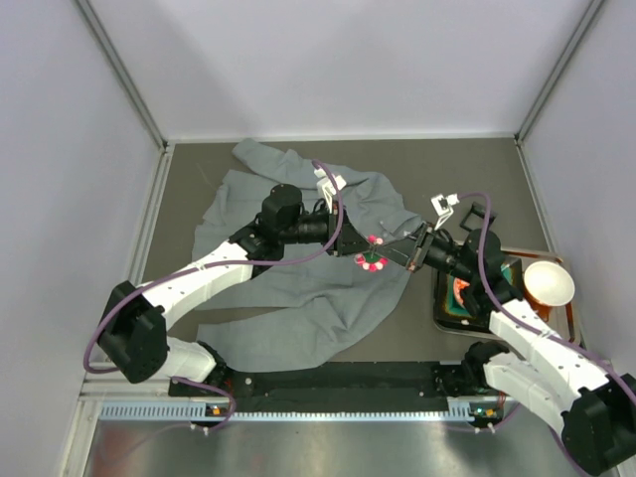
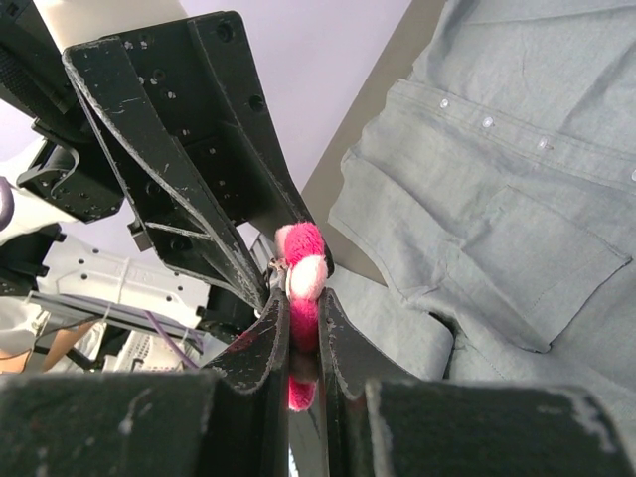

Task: Remove the brooch from the garment
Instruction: Close the brooch.

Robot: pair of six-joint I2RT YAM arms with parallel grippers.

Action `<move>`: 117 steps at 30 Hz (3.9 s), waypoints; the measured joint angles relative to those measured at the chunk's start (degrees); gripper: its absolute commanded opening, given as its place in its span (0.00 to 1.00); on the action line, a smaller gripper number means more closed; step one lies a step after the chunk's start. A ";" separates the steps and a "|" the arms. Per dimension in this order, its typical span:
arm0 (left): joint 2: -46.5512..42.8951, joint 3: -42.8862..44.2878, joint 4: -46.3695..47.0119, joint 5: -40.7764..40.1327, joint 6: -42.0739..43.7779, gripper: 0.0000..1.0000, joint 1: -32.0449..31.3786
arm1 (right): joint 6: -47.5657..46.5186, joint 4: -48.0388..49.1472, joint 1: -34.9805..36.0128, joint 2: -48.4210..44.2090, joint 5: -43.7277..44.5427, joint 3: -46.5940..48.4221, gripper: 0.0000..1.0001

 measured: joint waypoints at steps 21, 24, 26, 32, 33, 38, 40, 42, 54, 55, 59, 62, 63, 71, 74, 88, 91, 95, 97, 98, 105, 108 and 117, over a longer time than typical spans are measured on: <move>0.94 -0.39 3.39 1.68 -3.58 0.28 0.70 | -0.07 -0.22 -0.07 -0.74 0.68 0.00 0.00; 1.16 -0.46 4.00 2.29 -4.04 0.27 0.83 | -0.07 -0.22 -0.07 -0.74 0.63 0.00 0.00; 1.55 -0.46 4.61 2.95 -4.46 0.25 1.01 | -0.07 -0.20 -0.07 -0.74 0.63 0.00 0.00; 2.12 -0.46 5.27 4.37 -4.90 0.28 1.31 | -0.52 -0.33 -0.09 -0.74 0.17 0.00 0.00; 2.12 -0.46 5.27 4.59 -4.90 0.29 1.33 | -0.61 -0.33 -0.09 -0.74 0.02 0.00 0.00; 2.36 -0.44 4.90 5.60 -4.74 0.29 1.36 | -1.44 -0.46 -0.09 -0.74 -1.03 0.00 0.00; 2.71 -0.28 4.76 6.16 -4.70 0.26 1.36 | -1.86 -0.81 -0.09 -0.74 -1.33 0.00 0.00; 3.13 0.00 4.46 6.64 -4.66 0.25 1.42 | -2.25 -1.16 -0.09 -0.79 -1.36 0.00 0.00; 3.61 0.11 4.35 8.55 -4.87 0.35 1.46 | -3.93 -2.47 -0.04 -1.49 -2.34 0.00 0.00; 3.72 0.22 4.33 8.79 -4.87 0.36 1.40 | -3.96 -2.54 -0.02 -1.49 -2.43 0.02 0.00; 4.57 0.98 4.31 9.73 -4.85 0.37 0.96 | -4.00 -2.75 0.11 -1.49 -2.86 0.07 0.00; 4.83 1.33 4.09 9.90 -4.68 0.37 0.66 | -3.98 -2.75 0.22 -1.49 -3.21 0.09 0.00; 4.83 1.38 3.93 9.99 -4.68 0.37 0.66 | -3.98 -2.75 0.26 -1.49 -3.26 0.09 0.00; 4.33 1.38 3.65 9.79 -4.15 0.56 0.17 | -4.42 -2.78 0.63 -1.49 -3.52 0.09 0.00; 3.67 1.33 3.30 9.57 -3.98 0.60 0.07 | -4.42 -2.78 0.96 -1.49 -3.69 0.09 0.00; 1.18 -0.02 -0.42 7.23 -1.57 0.65 0.28 | -3.39 -3.17 1.07 -2.19 -1.95 0.09 0.00; 1.18 -0.07 -1.79 6.47 -1.01 0.62 0.28 | -2.89 -3.19 1.07 -2.19 -1.31 0.09 0.00; 1.18 -0.07 -1.95 5.92 -0.72 0.61 0.28 | -2.40 -3.17 1.07 -2.19 -0.90 0.09 0.00; 1.18 -0.07 -1.92 5.90 -0.76 0.62 0.28 | -2.32 -3.17 1.07 -2.19 -0.85 0.09 0.00; 1.18 -0.07 -1.90 5.88 -0.76 0.62 0.28 | -2.27 -3.17 1.07 -2.19 -0.83 0.09 0.00; 1.18 -0.07 -1.88 5.01 -0.79 0.60 0.11 | -2.16 -3.17 1.07 -2.19 -0.81 0.09 0.00; 1.18 -0.07 -1.88 4.74 -0.79 0.52 0.07 | -2.16 -3.19 1.07 -2.19 -0.79 0.09 0.00; 1.18 -0.07 -1.62 4.61 -0.92 0.40 -0.26 | -2.19 -3.67 1.07 -2.19 -0.37 0.09 0.00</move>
